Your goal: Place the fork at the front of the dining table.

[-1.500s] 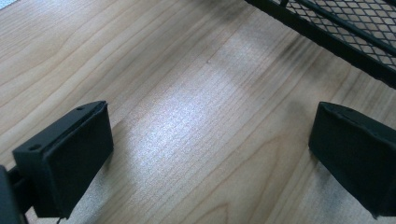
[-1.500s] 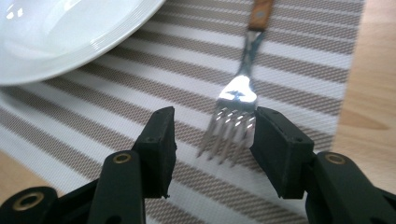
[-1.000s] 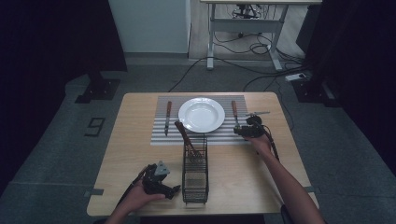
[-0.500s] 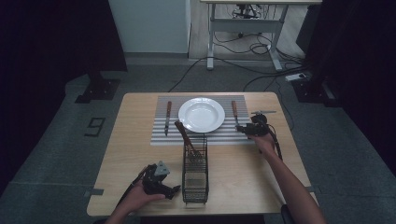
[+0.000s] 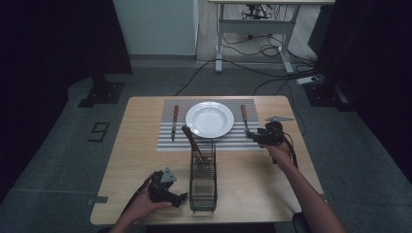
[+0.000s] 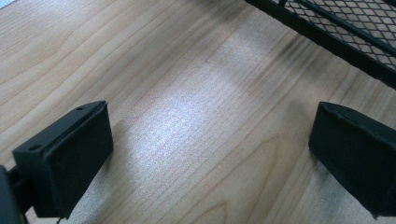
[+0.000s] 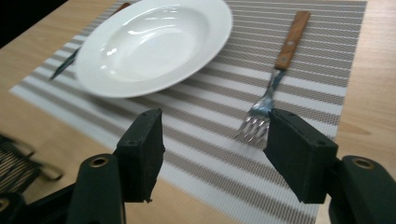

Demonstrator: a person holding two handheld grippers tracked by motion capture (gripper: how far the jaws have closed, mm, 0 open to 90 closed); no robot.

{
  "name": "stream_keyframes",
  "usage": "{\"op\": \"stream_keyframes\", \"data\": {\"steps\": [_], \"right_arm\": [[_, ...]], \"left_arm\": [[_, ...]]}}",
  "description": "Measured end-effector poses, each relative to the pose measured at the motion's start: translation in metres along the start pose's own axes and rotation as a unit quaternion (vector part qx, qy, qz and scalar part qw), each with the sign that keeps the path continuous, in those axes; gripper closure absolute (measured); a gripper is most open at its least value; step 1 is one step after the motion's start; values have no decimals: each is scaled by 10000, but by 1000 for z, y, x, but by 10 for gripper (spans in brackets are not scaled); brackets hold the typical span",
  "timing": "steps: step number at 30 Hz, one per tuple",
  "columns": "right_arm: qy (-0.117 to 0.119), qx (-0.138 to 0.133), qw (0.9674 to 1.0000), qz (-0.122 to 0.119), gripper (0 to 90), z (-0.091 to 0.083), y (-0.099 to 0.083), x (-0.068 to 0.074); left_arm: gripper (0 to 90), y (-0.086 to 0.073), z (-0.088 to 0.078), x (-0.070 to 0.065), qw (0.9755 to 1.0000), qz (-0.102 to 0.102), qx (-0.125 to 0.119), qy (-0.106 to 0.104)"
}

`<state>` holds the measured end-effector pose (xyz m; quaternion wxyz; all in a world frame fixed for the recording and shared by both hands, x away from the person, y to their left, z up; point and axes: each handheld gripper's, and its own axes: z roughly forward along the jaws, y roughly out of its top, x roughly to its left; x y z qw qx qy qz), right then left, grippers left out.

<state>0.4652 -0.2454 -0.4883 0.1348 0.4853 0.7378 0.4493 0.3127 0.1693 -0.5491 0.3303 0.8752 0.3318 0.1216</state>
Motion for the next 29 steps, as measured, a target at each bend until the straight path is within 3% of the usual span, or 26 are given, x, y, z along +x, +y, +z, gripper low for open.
{"op": "stream_keyframes", "data": {"steps": [9,16,22,29], "right_arm": [[340,-113,9989,-308,354,-35,-20,26],[621,-93,9965,-543,348,-50,-35,44],[698,132,9960,-541,349,-47,-53,46],[672,159,9959,-579,345,-42,-53,46]], "left_arm": [[0,0,0,0,10000,0,0,1],[0,0,0,0,10000,0,0,1],[0,0,0,0,10000,3,0,0],[0,0,0,0,10000,1,0,0]]}}
